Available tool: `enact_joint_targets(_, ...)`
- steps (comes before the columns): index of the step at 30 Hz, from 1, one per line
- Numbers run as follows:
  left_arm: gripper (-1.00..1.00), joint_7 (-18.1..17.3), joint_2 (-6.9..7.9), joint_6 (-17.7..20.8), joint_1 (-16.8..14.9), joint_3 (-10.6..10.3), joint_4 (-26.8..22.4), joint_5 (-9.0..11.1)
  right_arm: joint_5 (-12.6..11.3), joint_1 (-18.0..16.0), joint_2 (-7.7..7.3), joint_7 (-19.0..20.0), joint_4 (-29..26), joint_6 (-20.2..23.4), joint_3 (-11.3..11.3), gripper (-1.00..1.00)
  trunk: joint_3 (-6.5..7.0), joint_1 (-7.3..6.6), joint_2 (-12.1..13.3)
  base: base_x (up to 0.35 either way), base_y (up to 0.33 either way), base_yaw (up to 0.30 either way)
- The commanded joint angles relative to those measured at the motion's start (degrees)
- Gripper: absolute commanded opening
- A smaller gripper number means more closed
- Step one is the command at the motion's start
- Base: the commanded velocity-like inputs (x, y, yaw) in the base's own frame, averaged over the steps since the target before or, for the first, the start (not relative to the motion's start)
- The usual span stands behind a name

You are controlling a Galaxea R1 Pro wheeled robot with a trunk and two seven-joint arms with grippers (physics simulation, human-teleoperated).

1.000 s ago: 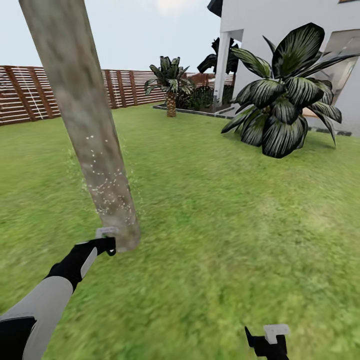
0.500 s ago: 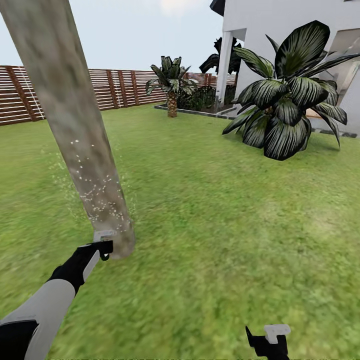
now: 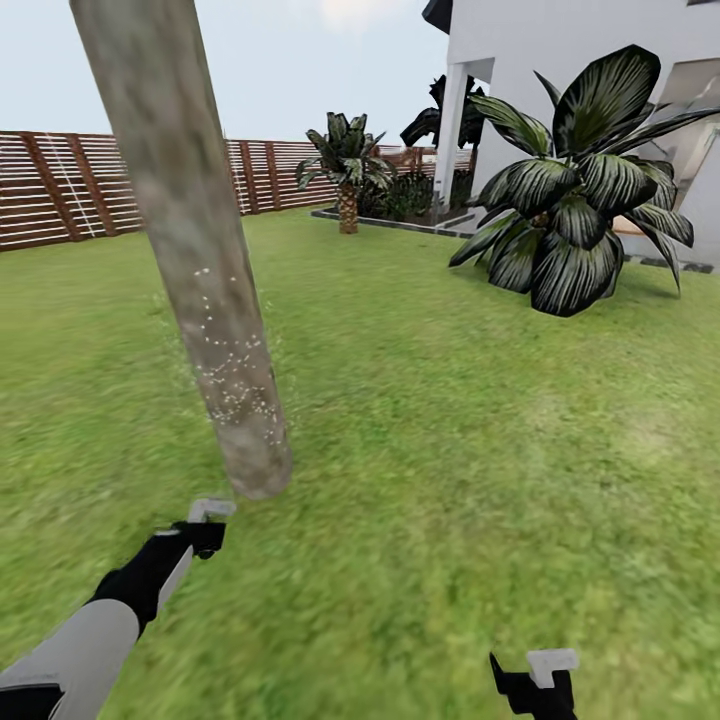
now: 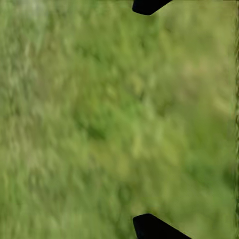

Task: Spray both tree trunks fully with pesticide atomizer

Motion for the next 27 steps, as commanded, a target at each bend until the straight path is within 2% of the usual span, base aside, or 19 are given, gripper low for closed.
enact_joint_targets(1, -1.0, -2.87, 0.0, -2.97, 0.7, -0.08, 0.5, -2.66, 0.0, 0.0, 0.01, 0.02, 0.0, 0.02, 0.02, 1.0, 0.01, 0.0, 0.0, -0.238, 0.222, 0.0)
enact_joint_targets(3, -1.0, -7.05, 0.04, -5.82, 1.35, -0.15, 2.46, -4.35, -0.01, 0.0, 0.01, 0.08, -0.04, 0.02, 0.06, 1.0, 0.01, 0.0, 0.0, -0.242, 0.222, 0.0)
enact_joint_targets(6, -1.0, -16.74, 0.26, -11.39, 2.24, -0.28, 4.96, -8.27, 0.18, 0.0, 1.04, 0.17, -0.34, 0.02, 0.33, 1.0, 0.01, 0.0, 0.0, -0.243, 0.221, 0.0)
enact_joint_targets(8, -1.0, -22.69, 0.4, -12.97, 2.96, -0.26, 5.18, -11.05, 2.47, 0.0, 1.36, 0.5, -1.64, 0.07, 3.15, 1.0, 0.01, 0.0, 0.0, -0.223, 0.202, 0.0)
enact_joint_targets(10, -1.0, -26.05, 0.61, -13.45, 3.32, -0.26, 5.54, -11.81, 5.6, 0.0, 3.38, 1.08, -5.79, 1.01, 6.46, 1.0, 0.01, 0.0, 0.0, -0.193, 0.172, 0.0)
enact_joint_targets(11, -1.0, -26.73, 0.65, -13.58, 3.45, -0.26, 5.89, -11.93, 6.34, -0.11, 4.48, 1.21, -7.91, 2.78, 7.15, 1.0, 0.01, 0.0, 0.0, -0.162, 0.145, 0.0)
enact_joint_targets(14, -1.0, -27.98, 0.69, -15.78, 3.56, -0.3, 6.29, -12.12, 6.94, -2.53, 6.48, 3.36, -15.8, 13.74, 7.83, 1.0, 0.01, 0.0, 0.0, -0.068, 0.061, 0.0)
enact_joint_targets(17, -1.0, -33.49, 0.65, -17.55, 3.58, -0.33, 6.28, -12.29, 6.94, -5.42, 7.68, 15.05, -22.35, 20.22, 7.93, 1.0, 0.01, 0.0, 0.0, -0.009, 0.008, 0.0)
enact_joint_targets(18, -1.0, -35.03, 0.67, -17.6, 3.56, -0.28, 6.24, -12.32, 6.91, -6.06, 7.95, 18.49, -23.84, 21.31, 7.92, 1.0, 0.01, 0.0, 0.0, -0.002, 0.001, 0.0)
enact_joint_targets(20, -1.0, -38.17, 0.45, -17.21, 3.19, -0.25, 6.14, -12.38, 6.72, -6.93, 8.22, 29.3, -27.84, 22.82, 7.91, 1.0, 0.01, 0.0, 0.0, 0.0, 0.0, 0.0)
enact_joint_targets(22, -1.0, -39.64, 0.28, -16.88, 2.97, -0.4, 6.17, -13.01, 6.67, -7.07, 8.29, 36.14, -30.29, 23.11, 7.91, 1.0, 0.01, 0.0, 0.0, 0.0, 0.0, 0.0)
enact_joint_targets(23, -1.0, -39.99, 0.15, -16.24, 2.89, -0.41, 6.18, -14.34, 6.64, -7.14, 8.33, 37.78, -31.54, 23.23, 7.95, 1.0, 0.01, 0.0, 0.0, 0.0, 0.0, 0.0)
enact_joint_targets(24, -1.0, -40.34, -0.12, -13.44, 2.82, -0.4, 5.97, -17.62, 6.66, -7.18, 8.54, 38.98, -32.67, 23.78, 7.98, 1.0, 0.01, 0.0, 0.0, 0.0, 0.0, 0.0)
enact_joint_targets(25, -1.0, -40.46, -0.19, -12.2, 2.85, -0.39, 5.79, -19.35, 6.67, -7.21, 8.67, 39.28, -32.98, 23.98, 7.99, 1.0, 0.01, 0.0, 0.0, 0.0, 0.0, 0.0)
enact_joint_targets(27, -1.0, -40.61, -0.36, -11.27, 2.87, -0.39, 5.64, -21.4, 6.68, -7.27, 8.77, 39.57, -33.18, 24.14, 7.99, 1.0, 0.01, 0.0, 0.0, 0.0, 0.0, 0.0)
